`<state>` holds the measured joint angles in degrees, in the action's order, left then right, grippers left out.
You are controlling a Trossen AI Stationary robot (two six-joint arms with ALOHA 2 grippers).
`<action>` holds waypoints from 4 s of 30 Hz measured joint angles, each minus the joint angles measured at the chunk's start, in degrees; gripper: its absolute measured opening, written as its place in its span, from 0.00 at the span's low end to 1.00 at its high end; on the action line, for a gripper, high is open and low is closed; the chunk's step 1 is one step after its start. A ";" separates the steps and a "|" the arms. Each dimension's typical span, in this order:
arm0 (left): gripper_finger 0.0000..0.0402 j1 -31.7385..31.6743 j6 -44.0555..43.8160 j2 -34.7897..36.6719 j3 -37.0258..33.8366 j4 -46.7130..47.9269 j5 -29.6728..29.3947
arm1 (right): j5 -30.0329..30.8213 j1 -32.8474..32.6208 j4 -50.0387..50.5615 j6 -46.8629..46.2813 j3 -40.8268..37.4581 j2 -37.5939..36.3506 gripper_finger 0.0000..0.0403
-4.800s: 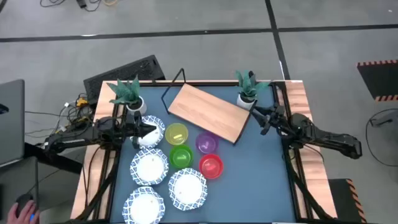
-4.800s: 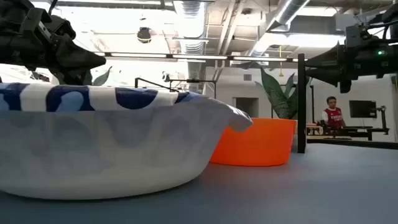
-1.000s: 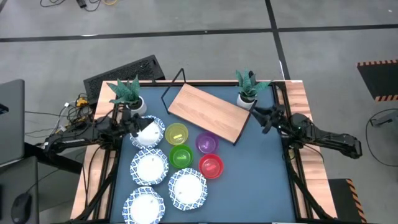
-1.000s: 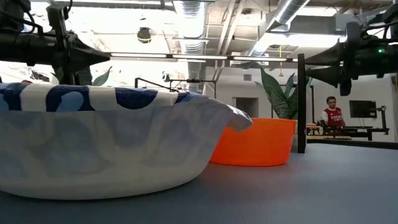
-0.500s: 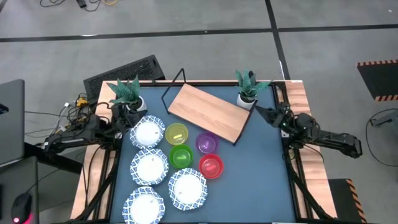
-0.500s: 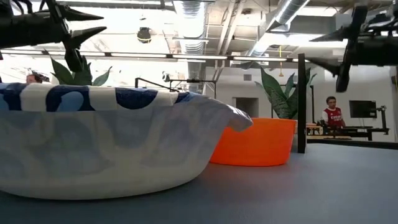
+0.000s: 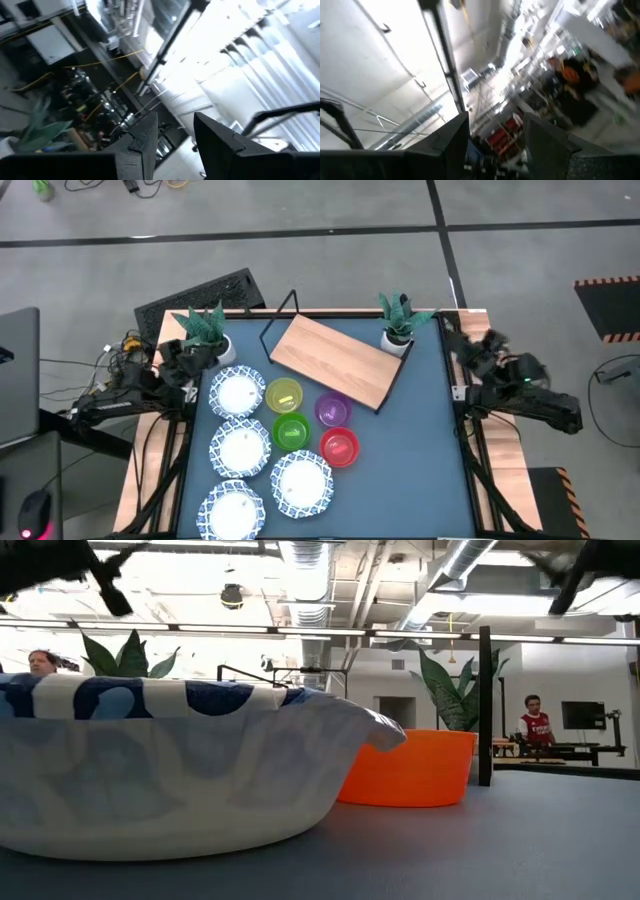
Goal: Place and stack bowls onto a shelf
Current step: Put the blue pattern plate on the shelf
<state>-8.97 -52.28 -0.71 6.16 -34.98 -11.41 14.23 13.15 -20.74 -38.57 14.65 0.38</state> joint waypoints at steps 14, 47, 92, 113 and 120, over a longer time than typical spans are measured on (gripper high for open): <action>0.28 0.00 8.93 -25.08 30.62 31.70 -0.16 | 1.28 0.13 16.83 11.92 18.75 0.04 0.53; 0.28 0.77 17.19 -58.75 48.41 89.79 5.98 | 9.67 0.11 63.79 23.61 44.55 36.48 0.64; 0.17 11.80 9.43 -90.62 48.36 87.88 4.28 | 9.87 0.13 65.36 20.99 44.49 36.37 0.64; 0.00 12.02 6.59 -90.58 54.38 97.52 4.28 | 9.87 0.12 65.36 20.97 44.49 36.37 0.64; 0.00 12.02 6.98 -90.58 60.59 105.03 7.77 | 9.87 0.11 65.36 20.97 44.49 36.37 0.63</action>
<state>3.05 -45.30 -91.29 66.74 70.05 -3.64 24.10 13.26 44.62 -17.61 59.13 36.75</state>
